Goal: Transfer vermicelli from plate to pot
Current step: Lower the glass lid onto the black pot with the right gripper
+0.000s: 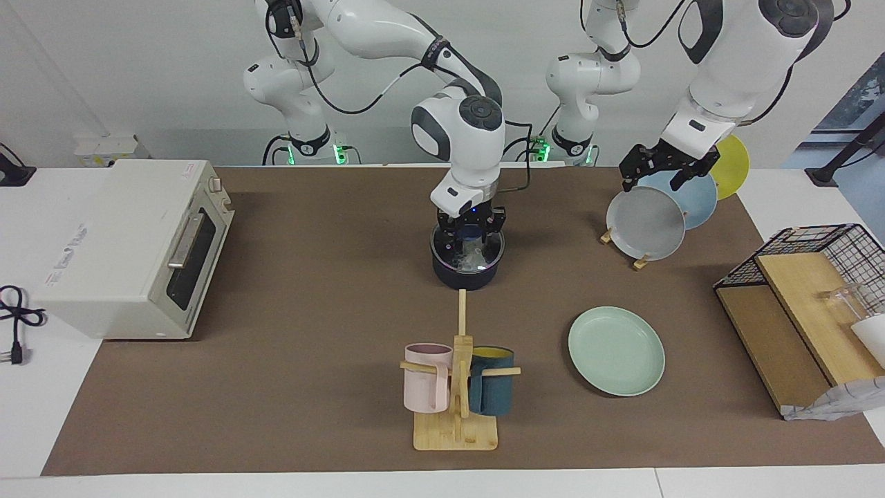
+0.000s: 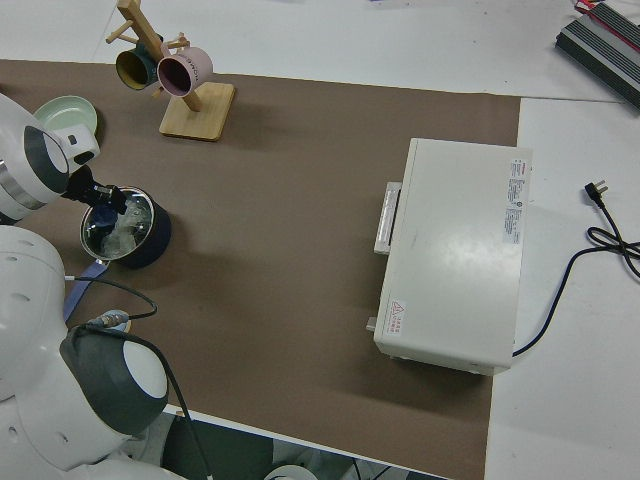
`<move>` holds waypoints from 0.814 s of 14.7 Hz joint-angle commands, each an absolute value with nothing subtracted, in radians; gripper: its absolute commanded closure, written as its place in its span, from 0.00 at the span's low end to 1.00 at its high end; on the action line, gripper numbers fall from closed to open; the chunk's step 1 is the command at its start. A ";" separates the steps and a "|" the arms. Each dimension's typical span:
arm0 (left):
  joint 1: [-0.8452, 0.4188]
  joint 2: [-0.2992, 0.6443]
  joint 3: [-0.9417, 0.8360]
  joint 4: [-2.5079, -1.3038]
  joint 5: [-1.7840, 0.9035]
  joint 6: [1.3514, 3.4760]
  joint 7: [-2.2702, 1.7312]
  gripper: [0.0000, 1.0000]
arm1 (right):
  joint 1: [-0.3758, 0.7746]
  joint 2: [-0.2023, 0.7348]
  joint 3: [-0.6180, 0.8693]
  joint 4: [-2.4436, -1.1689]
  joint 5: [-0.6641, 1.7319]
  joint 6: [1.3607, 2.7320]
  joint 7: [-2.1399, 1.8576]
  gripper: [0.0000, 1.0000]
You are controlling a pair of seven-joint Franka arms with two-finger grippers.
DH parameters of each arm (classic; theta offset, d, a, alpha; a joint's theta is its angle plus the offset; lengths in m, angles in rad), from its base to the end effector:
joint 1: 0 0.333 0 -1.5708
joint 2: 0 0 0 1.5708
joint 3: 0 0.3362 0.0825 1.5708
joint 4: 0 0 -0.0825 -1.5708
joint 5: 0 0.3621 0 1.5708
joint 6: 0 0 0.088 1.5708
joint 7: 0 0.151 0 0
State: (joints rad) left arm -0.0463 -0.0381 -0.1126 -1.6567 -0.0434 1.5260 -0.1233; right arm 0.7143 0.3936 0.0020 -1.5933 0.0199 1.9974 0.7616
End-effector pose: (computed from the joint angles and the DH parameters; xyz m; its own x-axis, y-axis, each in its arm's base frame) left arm 0.5014 -0.0882 0.5787 0.9946 -0.0364 -0.0968 -0.0339 -0.9991 0.0274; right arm 0.4960 0.4343 0.3909 0.9986 -0.0535 -0.0056 -0.0536 -0.9983 -0.0209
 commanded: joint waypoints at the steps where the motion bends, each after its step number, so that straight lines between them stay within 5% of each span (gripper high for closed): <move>1: -0.049 -0.057 -0.110 -1.667 -0.058 1.523 -0.152 0.00 | 0.715 0.391 0.005 -1.597 0.008 2.028 0.801 1.00; 11: -0.049 -0.057 -0.110 -1.667 -0.057 1.523 -0.152 0.00 | 0.710 0.394 0.005 -1.626 0.017 2.072 0.799 1.00; 12: -0.049 -0.057 -0.110 -1.667 -0.058 1.523 -0.152 0.00 | 0.703 0.394 0.006 -1.626 0.021 2.078 0.798 0.87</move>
State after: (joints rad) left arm -0.0463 -0.0387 -0.1128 -1.6567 -0.0438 1.5260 -0.1391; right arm 0.7109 0.3983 -0.0111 -1.6010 0.0137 2.0611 0.7724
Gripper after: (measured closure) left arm 0.000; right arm 0.722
